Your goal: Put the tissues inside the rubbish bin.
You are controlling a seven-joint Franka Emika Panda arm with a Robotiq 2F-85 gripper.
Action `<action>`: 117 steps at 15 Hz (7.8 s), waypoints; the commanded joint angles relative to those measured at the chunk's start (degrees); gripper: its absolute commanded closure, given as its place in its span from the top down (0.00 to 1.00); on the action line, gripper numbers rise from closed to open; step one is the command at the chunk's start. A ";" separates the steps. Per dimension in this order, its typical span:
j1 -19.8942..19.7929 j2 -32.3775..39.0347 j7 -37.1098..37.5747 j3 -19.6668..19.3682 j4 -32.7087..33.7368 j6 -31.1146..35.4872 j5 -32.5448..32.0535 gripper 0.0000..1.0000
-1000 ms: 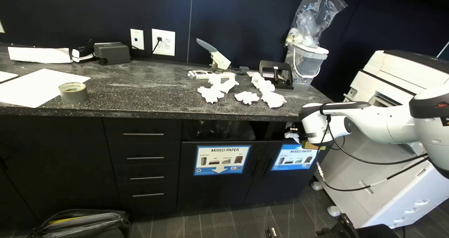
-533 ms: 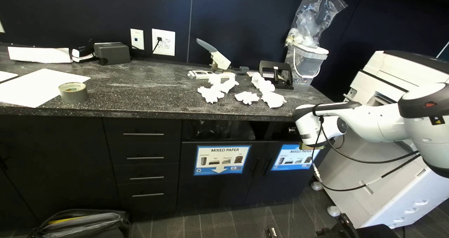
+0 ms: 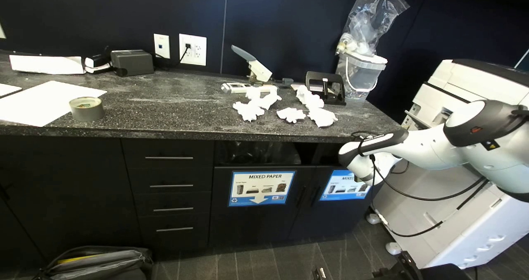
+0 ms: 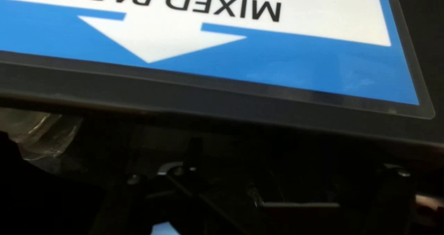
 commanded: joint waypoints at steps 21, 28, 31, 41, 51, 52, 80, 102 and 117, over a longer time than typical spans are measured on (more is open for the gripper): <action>18.72 -54.62 26.05 -20.98 -29.10 -55.15 0.71 1.00; 31.22 -58.85 24.89 -20.03 -22.65 -63.92 1.60 1.00; 33.42 -55.22 19.73 -19.94 -18.95 -60.81 0.58 1.00; 31.76 -40.44 10.54 -21.27 -5.90 -52.98 -1.14 1.00; 30.08 -23.16 4.63 -22.44 16.76 -58.28 -0.78 1.00; 30.09 -21.73 4.17 -22.50 18.80 -60.11 -0.70 1.00; 29.34 -30.93 26.14 -26.00 8.47 -70.06 -1.08 0.14; 10.11 -47.75 9.64 -15.32 -43.58 -23.16 8.07 0.13; -11.28 -15.94 18.27 0.17 -32.71 13.75 -18.96 0.13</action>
